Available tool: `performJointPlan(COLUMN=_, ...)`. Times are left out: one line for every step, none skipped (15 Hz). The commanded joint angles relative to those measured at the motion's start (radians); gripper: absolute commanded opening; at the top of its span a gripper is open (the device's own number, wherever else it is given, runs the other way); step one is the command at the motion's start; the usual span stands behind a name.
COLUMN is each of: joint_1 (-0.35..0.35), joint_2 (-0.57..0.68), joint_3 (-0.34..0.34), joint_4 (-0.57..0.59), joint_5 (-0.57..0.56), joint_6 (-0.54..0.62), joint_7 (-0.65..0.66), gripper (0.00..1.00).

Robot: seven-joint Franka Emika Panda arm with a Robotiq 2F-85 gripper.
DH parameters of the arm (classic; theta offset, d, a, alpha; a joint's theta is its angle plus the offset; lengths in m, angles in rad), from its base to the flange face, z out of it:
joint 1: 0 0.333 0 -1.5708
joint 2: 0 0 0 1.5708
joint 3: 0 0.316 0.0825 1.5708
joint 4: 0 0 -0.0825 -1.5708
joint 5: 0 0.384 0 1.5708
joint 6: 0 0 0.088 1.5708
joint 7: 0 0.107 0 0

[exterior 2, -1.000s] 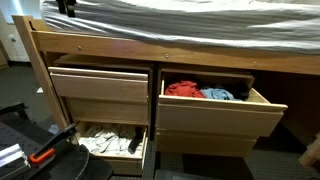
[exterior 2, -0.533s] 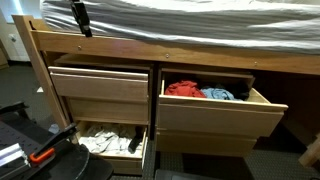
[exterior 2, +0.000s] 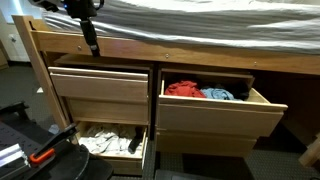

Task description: Open the left top drawer then close the right top drawer

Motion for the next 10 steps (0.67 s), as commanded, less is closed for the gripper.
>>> performJointPlan(joint_1=-0.058, joint_2=0.084, joint_3=0.044, joint_4=0.005, joint_5=-0.063, joint_6=0.081, joint_7=0.219, gripper=1.00)
performJointPlan(joint_1=-0.137, joint_2=0.133, joint_3=0.105, joint_4=0.009, joint_5=-0.102, joint_6=0.149, joint_7=0.294, gripper=1.00)
performJointPlan(joint_1=-0.217, joint_2=0.170, joint_3=0.162, joint_4=0.012, joint_5=-0.160, joint_6=0.210, joint_7=0.381, gripper=1.00)
performJointPlan(joint_1=-0.290, joint_2=0.183, joint_3=0.212, joint_4=0.020, joint_5=-0.223, joint_6=0.233, joint_7=0.468, gripper=1.00)
performJointPlan(joint_1=-0.347, joint_2=0.193, joint_3=0.248, joint_4=0.032, joint_5=-0.284, joint_6=0.238, joint_7=0.558, gripper=1.00)
performJointPlan(joint_1=-0.375, joint_2=0.198, joint_3=0.265, joint_4=0.043, joint_5=-0.334, joint_6=0.231, joint_7=0.647, gripper=1.00)
performJointPlan(joint_1=-0.378, joint_2=0.215, joint_3=0.272, joint_4=0.059, joint_5=-0.359, joint_6=0.208, joint_7=0.737, gripper=1.00)
performJointPlan(joint_1=-0.358, joint_2=0.290, joint_3=0.266, joint_4=0.086, joint_5=-0.398, joint_6=0.214, joint_7=0.822, gripper=1.00)
performJointPlan(joint_1=-0.347, joint_2=0.203, joint_3=0.244, joint_4=0.040, joint_5=-0.345, joint_6=0.210, joint_7=0.700, gripper=1.00)
performJointPlan(joint_1=-0.345, joint_2=0.219, joint_3=0.246, joint_4=0.046, joint_5=-0.357, joint_6=0.210, joint_7=0.729, gripper=1.00)
